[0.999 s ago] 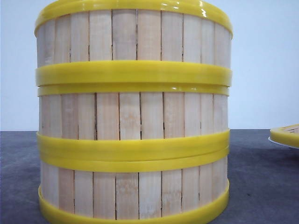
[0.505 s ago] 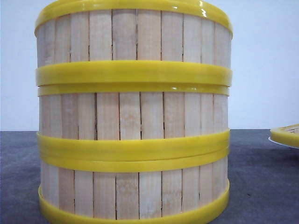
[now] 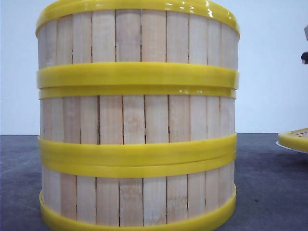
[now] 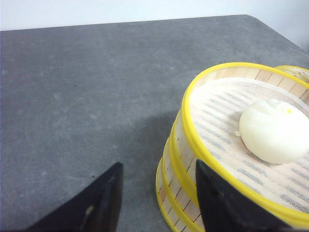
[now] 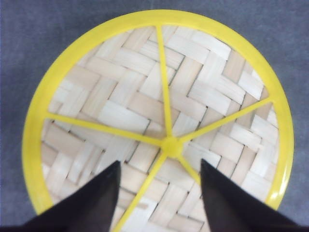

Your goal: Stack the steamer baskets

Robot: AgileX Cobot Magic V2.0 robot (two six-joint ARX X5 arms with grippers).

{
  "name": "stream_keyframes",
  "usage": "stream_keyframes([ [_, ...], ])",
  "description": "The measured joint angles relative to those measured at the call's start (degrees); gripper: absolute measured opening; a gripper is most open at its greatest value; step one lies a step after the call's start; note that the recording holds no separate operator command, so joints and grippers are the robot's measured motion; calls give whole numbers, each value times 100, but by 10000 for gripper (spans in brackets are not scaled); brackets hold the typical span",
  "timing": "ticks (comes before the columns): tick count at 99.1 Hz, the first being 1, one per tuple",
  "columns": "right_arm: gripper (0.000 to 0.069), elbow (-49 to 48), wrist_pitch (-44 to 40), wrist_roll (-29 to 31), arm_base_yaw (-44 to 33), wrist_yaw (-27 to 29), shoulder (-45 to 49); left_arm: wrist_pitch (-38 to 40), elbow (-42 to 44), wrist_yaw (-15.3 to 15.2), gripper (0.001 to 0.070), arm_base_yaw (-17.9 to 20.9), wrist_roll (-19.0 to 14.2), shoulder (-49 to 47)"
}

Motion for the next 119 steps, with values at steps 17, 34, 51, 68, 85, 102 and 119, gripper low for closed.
stream_keyframes([
  [17, 197, 0, 46, 0, -201, 0, 234, -28, 0, 0, 280, 0, 0, 0],
  [34, 192, 0, 52, 9, -306, -35, 426, -33, 0, 0, 280, 0, 20, 0],
  [51, 191, 0, 186, 20, -328, -131, 468, -31, 0, 0, 280, 0, 57, 0],
  [68, 123, 2, 304, 24, -328, -151, 476, -28, 0, 0, 280, 0, 94, 0],
  [85, 98, 2, 354, 31, -328, -267, 573, -28, 0, 2, 280, 0, 125, 0],
  [102, 78, 33, 398, 76, -328, -284, 675, -28, 0, 2, 280, 0, 125, 0],
  [119, 64, 33, 407, 111, -328, -282, 675, -28, 0, 0, 280, 0, 125, 0],
])
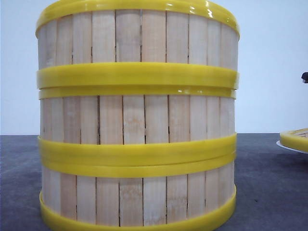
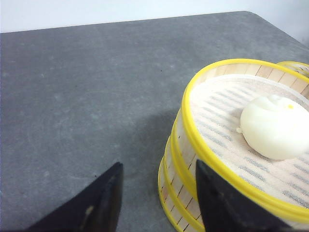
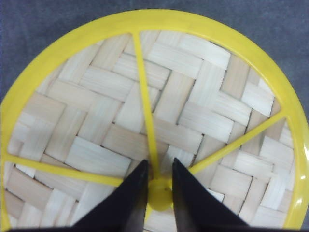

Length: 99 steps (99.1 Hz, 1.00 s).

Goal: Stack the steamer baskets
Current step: 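Grasp the lid knob and lift the lid toward the stack with the right gripper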

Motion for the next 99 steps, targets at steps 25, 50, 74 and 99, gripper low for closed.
stream_keyframes([
  [25, 61, 50, -76, 4, 0, -11, -17, 0, 0, 0, 280, 0, 0, 0],
  [50, 60, 660, -518, 4, 13, -197, -382, 9, 0, 2, 280, 0, 0, 0],
  [74, 60, 1687, -1224, -55, 509, -195, -667, 46, 0, 0, 280, 0, 0, 0],
  [99, 59, 3121, -1982, -160, 1779, -426, -678, 46, 0, 2, 280, 0, 0, 0],
])
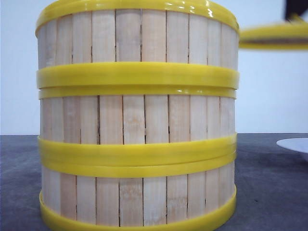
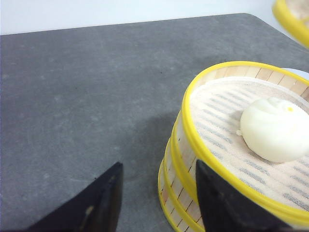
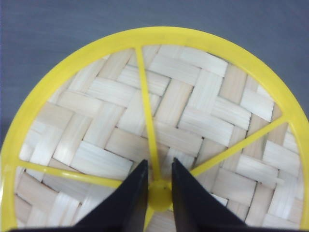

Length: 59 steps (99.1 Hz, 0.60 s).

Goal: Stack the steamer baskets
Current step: 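Grasp the lid knob and lift the lid toward the stack with the right gripper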

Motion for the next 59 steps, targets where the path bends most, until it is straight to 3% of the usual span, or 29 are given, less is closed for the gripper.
stream_keyframes([
  [16, 58, 595, -55, 2, 1189, -28, -17, 0, 0, -2, 280, 0, 0, 0],
  [37, 58, 649, -37, 9, 2662, -26, 4, 0, 0, -2, 280, 0, 0, 0],
  [59, 58, 649, 122, 24, 3663, 236, 363, 0, 0, -2, 280, 0, 0, 0],
])
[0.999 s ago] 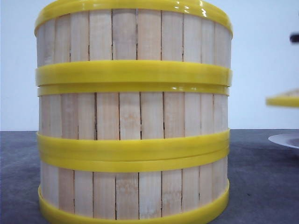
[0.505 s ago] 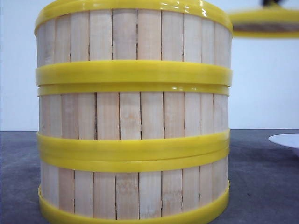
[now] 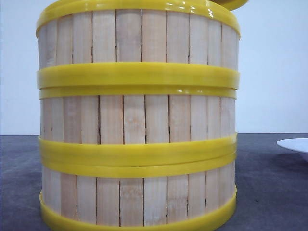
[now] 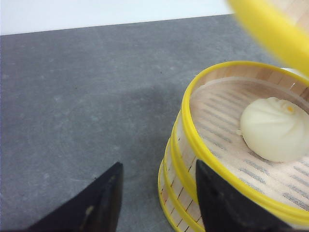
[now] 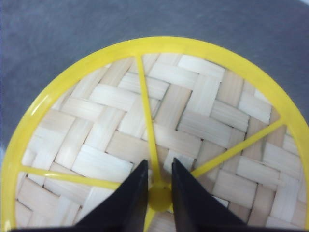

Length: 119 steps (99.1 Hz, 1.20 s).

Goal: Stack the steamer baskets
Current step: 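Grasp the lid knob and lift the lid toward the stack with the right gripper, then lower the woven lid onto the top basket with the right gripper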

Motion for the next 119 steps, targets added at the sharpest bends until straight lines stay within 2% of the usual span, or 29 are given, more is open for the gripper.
stream_keyframes([
  [46, 58, 0, -225, 0, 599, 63, 640, -2, 0, 0, 280, 0, 0, 0],
  [72, 58, 0, -278, 0, 634, 72, 765, -2, 0, 2, 280, 0, 0, 0],
  [89, 58, 0, -385, -24, 634, 350, 774, 0, 0, 2, 280, 0, 0, 0],
  [119, 58, 0, -402, -24, 634, 345, 774, 0, 0, 2, 280, 0, 0, 0],
])
